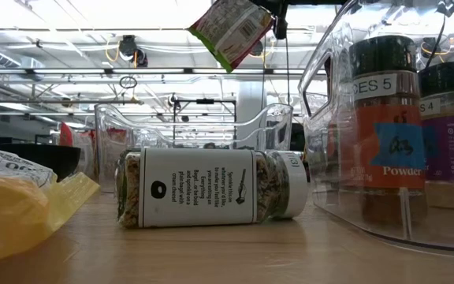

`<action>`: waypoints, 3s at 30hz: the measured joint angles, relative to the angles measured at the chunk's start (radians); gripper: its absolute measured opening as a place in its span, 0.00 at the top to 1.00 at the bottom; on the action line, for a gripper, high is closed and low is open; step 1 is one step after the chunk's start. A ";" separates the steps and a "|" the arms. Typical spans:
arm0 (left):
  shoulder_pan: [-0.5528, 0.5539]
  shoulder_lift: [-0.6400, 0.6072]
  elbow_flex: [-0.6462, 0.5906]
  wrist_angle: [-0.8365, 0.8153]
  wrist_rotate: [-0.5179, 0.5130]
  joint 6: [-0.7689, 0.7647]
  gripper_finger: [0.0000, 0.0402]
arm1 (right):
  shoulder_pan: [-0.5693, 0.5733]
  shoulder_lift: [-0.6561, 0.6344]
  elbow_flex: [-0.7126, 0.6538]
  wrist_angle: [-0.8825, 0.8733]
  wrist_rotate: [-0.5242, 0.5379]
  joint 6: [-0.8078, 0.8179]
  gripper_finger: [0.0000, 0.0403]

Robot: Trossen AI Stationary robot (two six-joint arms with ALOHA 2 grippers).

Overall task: Pick & Place Food Item
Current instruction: Put the green noodle pack into the top transparent bin

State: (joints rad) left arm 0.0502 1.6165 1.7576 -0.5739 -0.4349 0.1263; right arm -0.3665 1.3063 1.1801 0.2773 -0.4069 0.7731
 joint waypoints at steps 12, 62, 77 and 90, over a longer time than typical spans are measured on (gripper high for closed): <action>0.062 -0.114 -0.001 -0.048 0.043 -0.067 0.97 | -0.117 -0.006 0.000 0.053 0.010 0.000 0.54; 0.196 -0.632 -0.913 0.104 -0.788 -1.215 0.98 | -0.359 -0.008 0.000 0.105 -0.225 -0.240 0.56; 0.224 -0.499 -1.041 0.102 -0.883 -1.510 0.97 | -0.361 -0.008 0.000 0.069 -0.218 -0.266 0.58; 0.307 -0.476 -1.174 0.234 -0.898 -1.645 0.98 | -0.360 -0.008 0.000 0.037 -0.164 -0.263 0.59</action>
State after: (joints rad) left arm 0.3575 1.1400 0.5839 -0.3400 -1.3326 -1.5188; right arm -0.7269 1.2980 1.1801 0.3142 -0.5711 0.5102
